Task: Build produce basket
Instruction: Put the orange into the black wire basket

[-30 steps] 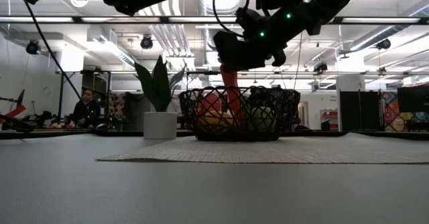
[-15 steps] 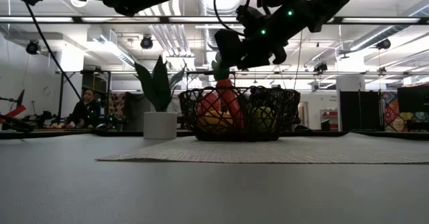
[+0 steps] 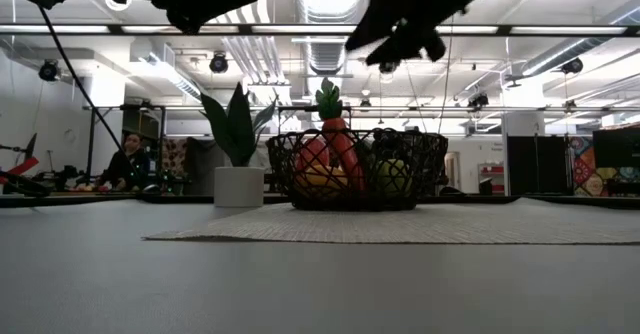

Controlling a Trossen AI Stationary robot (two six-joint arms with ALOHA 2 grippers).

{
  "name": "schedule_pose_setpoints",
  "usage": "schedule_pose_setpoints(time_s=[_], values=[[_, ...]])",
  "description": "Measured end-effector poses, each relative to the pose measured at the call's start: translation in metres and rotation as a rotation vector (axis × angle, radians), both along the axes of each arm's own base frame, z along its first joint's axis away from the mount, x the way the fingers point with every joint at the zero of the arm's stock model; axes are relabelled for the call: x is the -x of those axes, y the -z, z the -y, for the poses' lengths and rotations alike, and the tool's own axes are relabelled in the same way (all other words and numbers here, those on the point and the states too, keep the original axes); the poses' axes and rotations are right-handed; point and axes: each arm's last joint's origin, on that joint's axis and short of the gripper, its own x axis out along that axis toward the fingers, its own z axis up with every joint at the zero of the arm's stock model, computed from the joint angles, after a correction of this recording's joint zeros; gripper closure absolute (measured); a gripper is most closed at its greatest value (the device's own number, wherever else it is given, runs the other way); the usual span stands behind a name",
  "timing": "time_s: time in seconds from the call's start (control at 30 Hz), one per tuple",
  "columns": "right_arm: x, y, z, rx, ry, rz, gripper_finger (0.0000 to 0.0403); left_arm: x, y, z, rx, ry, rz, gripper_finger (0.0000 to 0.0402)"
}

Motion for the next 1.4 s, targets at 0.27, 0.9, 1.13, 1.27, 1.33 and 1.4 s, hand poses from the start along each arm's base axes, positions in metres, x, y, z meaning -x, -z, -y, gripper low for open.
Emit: schedule_pose_setpoints(time_s=[0.27,0.9,1.13,1.27,1.33,1.4], values=[[0.051,-0.028,-0.050,-0.387,-0.313,-0.027,0.0159,-0.009,0.011,0.012,0.138,0.033,-0.007,0.0143],[0.122,0.010,-0.122,-1.026,0.002,-0.535,0.0163,-0.027,0.011,0.027,0.190,0.071,0.133,0.0143],[0.140,0.028,-0.128,-1.084,0.042,-0.976,0.0163,-0.027,0.009,0.027,0.192,0.072,0.141,0.0143],[0.149,0.028,-0.127,-1.047,0.033,-1.074,0.0163,-0.027,0.009,0.027,0.192,0.072,0.141,0.0143],[0.152,0.028,-0.125,-1.012,0.011,-1.110,0.0162,-0.027,0.010,0.027,0.192,0.071,0.140,0.0143],[0.154,0.028,-0.124,-0.976,-0.027,-1.143,0.0155,-0.027,0.010,0.027,0.191,0.071,0.139,0.0143]])
